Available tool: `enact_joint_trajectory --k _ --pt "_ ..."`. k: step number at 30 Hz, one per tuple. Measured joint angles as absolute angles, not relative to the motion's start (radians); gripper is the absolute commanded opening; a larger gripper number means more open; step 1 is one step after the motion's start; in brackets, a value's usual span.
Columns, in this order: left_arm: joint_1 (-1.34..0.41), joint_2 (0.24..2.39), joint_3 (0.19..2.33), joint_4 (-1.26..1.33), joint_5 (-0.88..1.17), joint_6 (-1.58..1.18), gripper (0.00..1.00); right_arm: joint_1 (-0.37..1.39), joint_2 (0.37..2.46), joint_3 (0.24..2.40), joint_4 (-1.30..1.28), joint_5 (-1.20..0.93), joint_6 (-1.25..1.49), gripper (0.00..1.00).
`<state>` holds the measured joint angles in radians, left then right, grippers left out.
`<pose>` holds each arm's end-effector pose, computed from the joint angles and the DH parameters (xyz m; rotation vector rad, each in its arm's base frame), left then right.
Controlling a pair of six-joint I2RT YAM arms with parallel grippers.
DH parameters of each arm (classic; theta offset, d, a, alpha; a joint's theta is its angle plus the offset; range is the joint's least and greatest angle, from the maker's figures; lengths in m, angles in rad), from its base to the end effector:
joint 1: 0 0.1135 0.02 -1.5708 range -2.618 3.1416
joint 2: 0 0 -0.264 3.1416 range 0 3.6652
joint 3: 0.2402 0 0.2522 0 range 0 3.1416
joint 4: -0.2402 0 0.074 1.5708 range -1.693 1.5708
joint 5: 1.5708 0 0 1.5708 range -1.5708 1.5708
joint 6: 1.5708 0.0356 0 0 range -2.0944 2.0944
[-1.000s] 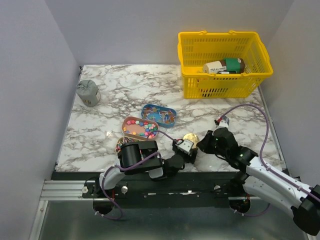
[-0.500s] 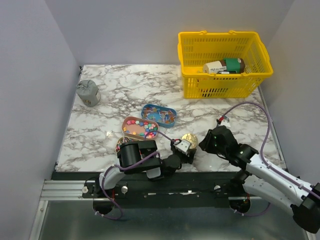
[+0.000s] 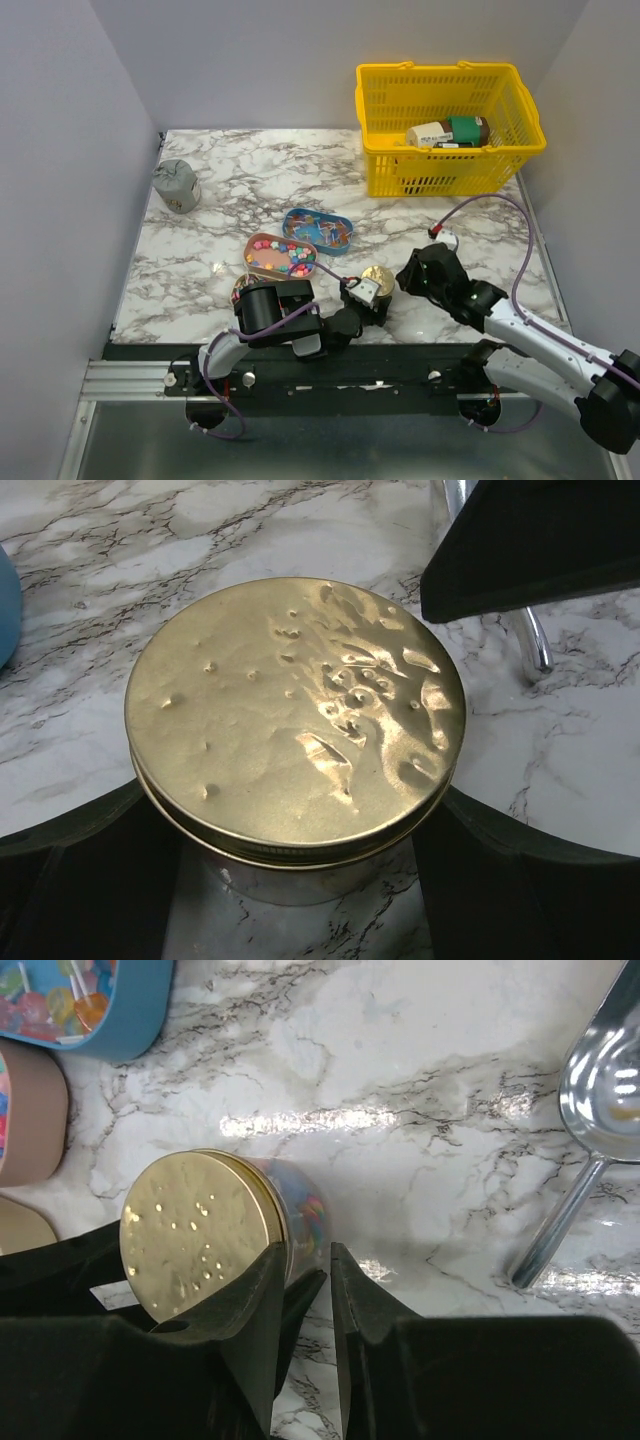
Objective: Pack the candies
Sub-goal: Screw the bottle lid onto the packing bottle.
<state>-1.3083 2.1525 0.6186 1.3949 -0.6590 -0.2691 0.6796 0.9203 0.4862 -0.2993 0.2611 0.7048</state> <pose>0.1080 -0.3181 0.0773 0.3927 1.6736 -0.6197 0.1521 0.1111 0.2024 0.1638 2.3045 0.4219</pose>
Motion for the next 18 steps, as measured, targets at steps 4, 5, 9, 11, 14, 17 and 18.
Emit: enact_joint_trajectory --k 4,5,9,11,14,17,18 --pt "-1.308 2.152 0.620 1.393 -0.659 -0.268 0.62 0.680 0.871 0.506 -0.297 0.279 0.689 0.39" --pt "-1.308 2.152 0.620 1.393 -0.659 -0.268 0.62 0.680 0.867 0.513 -0.292 0.280 0.682 0.39" --pt "-1.308 2.155 0.627 1.389 -0.660 -0.268 0.62 0.680 0.888 0.545 -0.276 0.278 0.653 0.40" --pt "-1.308 2.159 0.632 1.389 -0.661 -0.268 0.62 0.680 0.919 0.555 -0.267 0.274 0.641 0.40" --pt "-1.308 2.163 0.639 1.388 -0.662 -0.268 0.62 0.679 0.976 0.556 -0.251 0.258 0.624 0.41" --pt "-1.308 2.164 0.641 1.387 -0.662 -0.268 0.62 0.674 1.032 0.556 -0.232 0.241 0.614 0.40" --pt "-1.308 2.164 0.641 1.387 -0.662 -0.268 0.62 0.672 1.050 0.556 -0.224 0.234 0.611 0.40"
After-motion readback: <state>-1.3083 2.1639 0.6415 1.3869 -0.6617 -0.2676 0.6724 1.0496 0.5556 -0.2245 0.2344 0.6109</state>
